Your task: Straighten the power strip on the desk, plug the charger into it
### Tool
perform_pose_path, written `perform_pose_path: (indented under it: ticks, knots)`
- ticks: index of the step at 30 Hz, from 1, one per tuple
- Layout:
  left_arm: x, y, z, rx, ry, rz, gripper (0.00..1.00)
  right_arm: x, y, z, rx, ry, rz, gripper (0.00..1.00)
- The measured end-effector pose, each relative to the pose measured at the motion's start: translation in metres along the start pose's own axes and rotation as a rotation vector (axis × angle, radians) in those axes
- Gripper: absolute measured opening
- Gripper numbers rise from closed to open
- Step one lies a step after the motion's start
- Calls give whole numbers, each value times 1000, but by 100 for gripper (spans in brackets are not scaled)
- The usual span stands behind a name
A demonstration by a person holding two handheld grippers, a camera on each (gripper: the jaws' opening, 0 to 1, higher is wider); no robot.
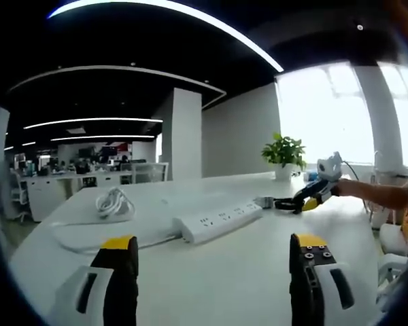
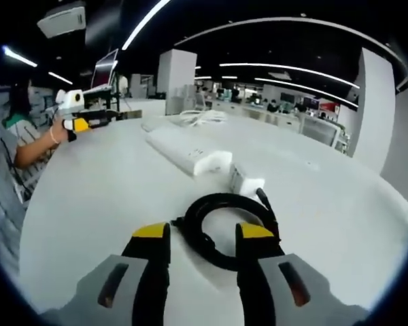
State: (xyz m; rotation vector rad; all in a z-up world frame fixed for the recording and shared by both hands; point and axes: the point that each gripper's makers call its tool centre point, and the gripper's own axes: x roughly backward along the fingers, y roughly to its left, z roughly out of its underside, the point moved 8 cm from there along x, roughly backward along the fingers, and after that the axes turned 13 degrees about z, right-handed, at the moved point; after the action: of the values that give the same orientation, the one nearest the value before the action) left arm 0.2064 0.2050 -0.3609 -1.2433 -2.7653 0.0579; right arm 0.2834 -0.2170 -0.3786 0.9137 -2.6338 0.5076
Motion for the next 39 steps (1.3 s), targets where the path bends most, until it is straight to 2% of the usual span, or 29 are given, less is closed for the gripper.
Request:
perform_pose_path:
  ticks: [8,17,34,39]
  knots:
    - [-1,-5,0,-17,-3,6,93,-1,-1,0,5,27,-30,34]
    - [-3,-5,1,-14,-2,11,92,-2,-3,-2,77,82,-55,32]
    - [-3,-3,1,-15,4,6,92,-5,-5,-5,112,145,-113,28]
    - [-3,-2,2,-20,11,4,92,-4,-5,-7,148,175,-141,25]
